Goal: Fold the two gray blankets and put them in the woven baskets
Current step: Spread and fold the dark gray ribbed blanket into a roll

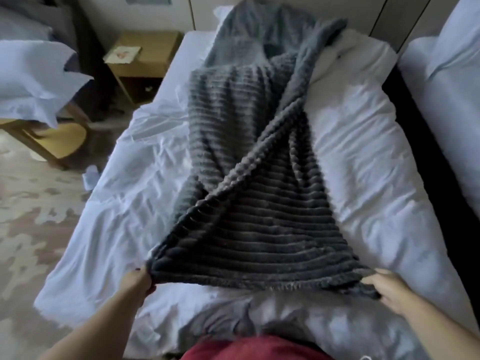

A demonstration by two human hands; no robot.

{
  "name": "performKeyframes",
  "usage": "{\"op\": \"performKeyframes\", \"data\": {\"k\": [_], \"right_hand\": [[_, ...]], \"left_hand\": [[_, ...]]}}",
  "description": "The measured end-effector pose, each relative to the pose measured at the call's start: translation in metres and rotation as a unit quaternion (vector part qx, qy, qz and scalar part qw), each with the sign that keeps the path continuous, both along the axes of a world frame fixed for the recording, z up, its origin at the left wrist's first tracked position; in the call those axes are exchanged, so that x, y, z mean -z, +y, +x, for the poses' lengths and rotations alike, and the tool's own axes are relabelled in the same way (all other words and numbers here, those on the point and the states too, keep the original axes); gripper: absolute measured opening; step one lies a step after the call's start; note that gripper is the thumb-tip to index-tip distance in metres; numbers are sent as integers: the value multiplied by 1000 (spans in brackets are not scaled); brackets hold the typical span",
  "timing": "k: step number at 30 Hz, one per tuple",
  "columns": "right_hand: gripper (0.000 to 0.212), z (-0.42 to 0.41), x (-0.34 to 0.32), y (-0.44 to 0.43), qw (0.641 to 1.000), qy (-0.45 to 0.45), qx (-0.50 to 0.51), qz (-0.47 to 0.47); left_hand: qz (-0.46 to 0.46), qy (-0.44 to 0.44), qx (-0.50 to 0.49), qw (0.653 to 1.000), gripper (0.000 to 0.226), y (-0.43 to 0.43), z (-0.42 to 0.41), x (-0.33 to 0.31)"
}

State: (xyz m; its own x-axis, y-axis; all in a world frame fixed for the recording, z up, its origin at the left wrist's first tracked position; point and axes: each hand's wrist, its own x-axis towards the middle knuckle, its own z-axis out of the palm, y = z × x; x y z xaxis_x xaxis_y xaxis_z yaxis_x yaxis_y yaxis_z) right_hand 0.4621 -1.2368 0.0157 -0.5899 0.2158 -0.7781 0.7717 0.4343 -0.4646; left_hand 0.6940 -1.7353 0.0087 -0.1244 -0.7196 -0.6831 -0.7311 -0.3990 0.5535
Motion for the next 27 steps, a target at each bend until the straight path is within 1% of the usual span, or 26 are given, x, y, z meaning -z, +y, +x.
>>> {"op": "performKeyframes", "data": {"k": [1, 2, 4, 5, 6, 7, 8, 9, 10, 11, 12, 13, 15, 16, 17, 18, 19, 20, 21, 22, 23, 24, 25, 26, 27], "right_hand": [[51, -5, 0, -2, 1000, 13, 7, -5], [45, -8, -8, -7, 999, 33, 9, -9], [37, -16, -28, -24, 995, 87, 39, -30], [36, -22, -38, -32, 989, 106, 77, -69], [37, -28, -46, -40, 976, 111, 130, -137], [38, -34, -53, -46, 951, 116, 183, -221], [41, -37, -63, -53, 919, 122, 229, -296], [43, -41, -73, -60, 890, 137, 261, -349], [44, -43, -84, -65, 868, 149, 282, -381], [44, -44, -93, -68, 855, 163, 289, -398], [42, -43, -100, -69, 853, 173, 282, -405], [37, -40, -103, -68, 864, 181, 255, -395], [24, -30, -96, -64, 914, 182, 170, -322], [22, -22, -90, -60, 946, 178, 107, -248], [22, -15, -80, -54, 970, 172, 30, -168], [24, -7, -67, -46, 982, 157, -45, -94], [31, 2, -55, -38, 985, 126, -110, -34], [43, 11, -43, -30, 985, 80, -150, 15], [52, 19, -31, -23, 987, 31, -152, 38], [52, 26, -23, -19, 990, -21, -131, 43], [47, 29, -19, -18, 991, -71, -107, 47], [40, 28, -22, -22, 989, -107, -96, 44], [33, 19, -29, -27, 988, -117, -93, 36], [26, 4, -40, -33, 990, -104, -93, 34], [21, -15, -57, -42, 994, -66, -81, 27]], "left_hand": [[-33, -11, 29, 999, 38, -1, -1, -4], [-44, -18, 47, 998, 45, 0, -5, -13], [-66, -9, 87, 994, 48, -1, -14, -24], [-67, 33, 86, 993, 45, 0, -19, -28], [-50, 90, 61, 993, 40, 2, -26, -34], [-13, 154, 21, 988, 32, 3, -32, -41], [19, 204, -16, 979, 25, 2, -38, -45], [47, 249, -52, 966, 21, 3, -44, -53], [63, 285, -84, 953, 22, 2, -48, -59], [74, 311, -108, 941, 24, 2, -49, -67], [78, 327, -125, 934, 26, 3, -50, -73], [72, 330, -132, 932, 26, 4, -49, -77], [68, 344, -138, 926, 26, 12, -46, -82], [55, 356, -111, 926, 25, 16, -43, -80], [32, 341, -53, 938, 22, 22, -40, -78], [25, 316, 12, 948, 21, 28, -36, -74], [18, 279, 65, 958, 26, 34, -32, -66], [50, 247, 71, 965, 30, 41, -29, -61], [91, 215, 49, 971, 30, 47, -26, -55], [137, 162, 34, 977, 25, 52, -25, -52], [198, 100, 29, 975, 18, 56, -25, -55], [245, 48, 42, 967, 19, 55, -29, -59], [267, 15, 66, 961, 23, 50, -36, -65], [266, 13, 90, 960, 25, 42, -47, -74], [250, 39, 105, 962, 23, 32, -60, -88]]}}
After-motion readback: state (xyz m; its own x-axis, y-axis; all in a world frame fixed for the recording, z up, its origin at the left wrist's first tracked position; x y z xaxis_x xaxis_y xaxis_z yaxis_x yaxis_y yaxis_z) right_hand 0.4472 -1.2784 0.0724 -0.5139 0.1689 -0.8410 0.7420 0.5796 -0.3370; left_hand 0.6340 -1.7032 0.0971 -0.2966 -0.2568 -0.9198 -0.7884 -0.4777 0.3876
